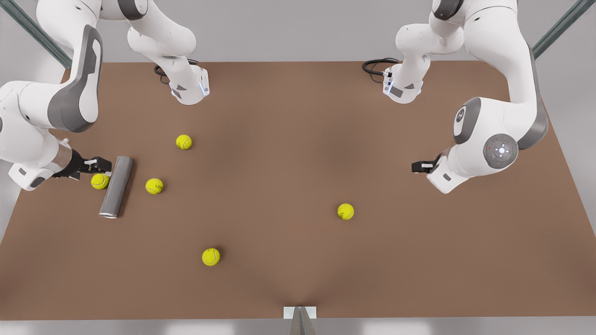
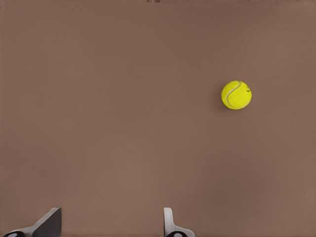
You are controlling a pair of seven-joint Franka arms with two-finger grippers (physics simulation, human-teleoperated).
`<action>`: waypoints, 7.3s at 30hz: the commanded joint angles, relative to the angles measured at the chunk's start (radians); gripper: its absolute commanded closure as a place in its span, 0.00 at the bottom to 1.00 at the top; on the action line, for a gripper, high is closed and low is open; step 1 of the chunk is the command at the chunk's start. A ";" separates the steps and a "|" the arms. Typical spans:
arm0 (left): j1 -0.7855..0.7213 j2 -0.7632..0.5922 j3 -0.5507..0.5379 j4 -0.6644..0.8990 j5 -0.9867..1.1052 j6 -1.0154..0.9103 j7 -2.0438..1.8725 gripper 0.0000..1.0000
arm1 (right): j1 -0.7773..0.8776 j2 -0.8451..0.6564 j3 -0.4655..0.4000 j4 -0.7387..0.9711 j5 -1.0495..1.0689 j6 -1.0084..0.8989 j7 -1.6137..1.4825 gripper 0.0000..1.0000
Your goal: Put the tennis tube upright
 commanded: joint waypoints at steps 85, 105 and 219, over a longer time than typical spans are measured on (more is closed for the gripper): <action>-0.002 0.032 -0.004 0.003 0.000 -0.029 -0.056 0.00 | 0.545 0.334 0.304 -0.171 -0.304 0.631 -0.441 0.26; -0.002 0.054 -0.004 0.003 0.000 -0.058 -0.059 0.00 | 0.744 0.692 0.172 0.121 -0.345 0.692 -0.363 0.26; 0.271 0.652 -0.872 -0.310 -0.548 1.251 0.140 0.79 | -0.084 -0.016 0.144 -0.031 -0.112 -0.047 0.114 0.00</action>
